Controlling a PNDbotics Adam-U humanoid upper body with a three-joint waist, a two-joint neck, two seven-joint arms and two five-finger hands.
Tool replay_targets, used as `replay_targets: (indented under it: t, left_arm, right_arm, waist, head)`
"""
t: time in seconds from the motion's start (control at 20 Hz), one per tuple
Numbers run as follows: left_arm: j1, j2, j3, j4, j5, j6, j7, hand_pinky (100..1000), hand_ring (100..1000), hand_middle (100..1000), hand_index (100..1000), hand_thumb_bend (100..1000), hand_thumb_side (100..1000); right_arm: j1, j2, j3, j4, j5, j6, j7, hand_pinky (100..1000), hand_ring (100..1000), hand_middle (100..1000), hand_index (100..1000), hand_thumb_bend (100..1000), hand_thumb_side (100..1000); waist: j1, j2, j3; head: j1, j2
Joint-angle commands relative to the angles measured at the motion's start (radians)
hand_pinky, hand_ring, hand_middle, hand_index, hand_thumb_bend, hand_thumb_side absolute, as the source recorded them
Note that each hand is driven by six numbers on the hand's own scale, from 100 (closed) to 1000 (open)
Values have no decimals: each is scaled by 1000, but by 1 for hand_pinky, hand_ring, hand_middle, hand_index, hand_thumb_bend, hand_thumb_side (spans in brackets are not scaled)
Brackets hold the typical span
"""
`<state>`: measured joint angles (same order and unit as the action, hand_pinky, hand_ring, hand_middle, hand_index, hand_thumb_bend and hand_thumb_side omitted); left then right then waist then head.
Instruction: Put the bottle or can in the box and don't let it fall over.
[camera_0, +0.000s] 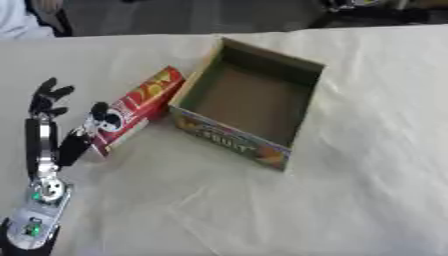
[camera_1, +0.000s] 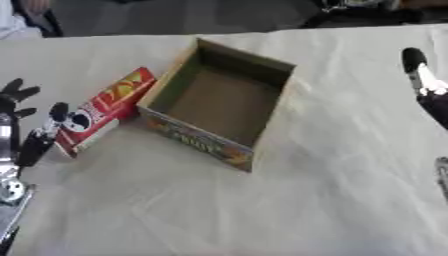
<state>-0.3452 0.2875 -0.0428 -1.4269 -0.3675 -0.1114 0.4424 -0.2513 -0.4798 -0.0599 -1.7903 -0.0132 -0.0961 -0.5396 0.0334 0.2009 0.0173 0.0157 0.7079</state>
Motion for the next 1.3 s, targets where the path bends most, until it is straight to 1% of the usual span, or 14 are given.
replay_targets:
  t: [0.05, 0.9, 1.05, 1.3]
  left_arm:
    - [-25, 6, -3, 20, -3, -28, 5, 763, 1000, 911, 776, 733, 750]
    - [-76, -35, -10, 157, -22, -76, 60, 751, 1000, 891, 757, 762, 735]
    - [-80, -36, -9, 168, -31, -74, 60, 751, 1000, 889, 754, 766, 727]
    - [-86, -37, -8, 181, -54, -56, 58, 756, 1000, 888, 753, 766, 684]
  right_arm:
    - [-12, -17, -2, -22, 3, -2, 1, 791, 833, 715, 827, 633, 340]
    - [-18, -7, -2, -26, 3, -2, 1, 792, 832, 714, 826, 631, 339]
    - [-18, -6, -2, -27, 3, -2, 1, 792, 831, 713, 826, 631, 339]
    - [-18, -4, -2, -28, 2, -2, 2, 792, 831, 713, 826, 630, 339]
  waist:
    - [-4, -8, -1]
    - [-13, 6, -6]
    - [-13, 7, -7]
    - [-13, 8, -8]
  head:
    - [8, -18]
    - [20, -39]
    - [20, -39]
    - [21, -41]
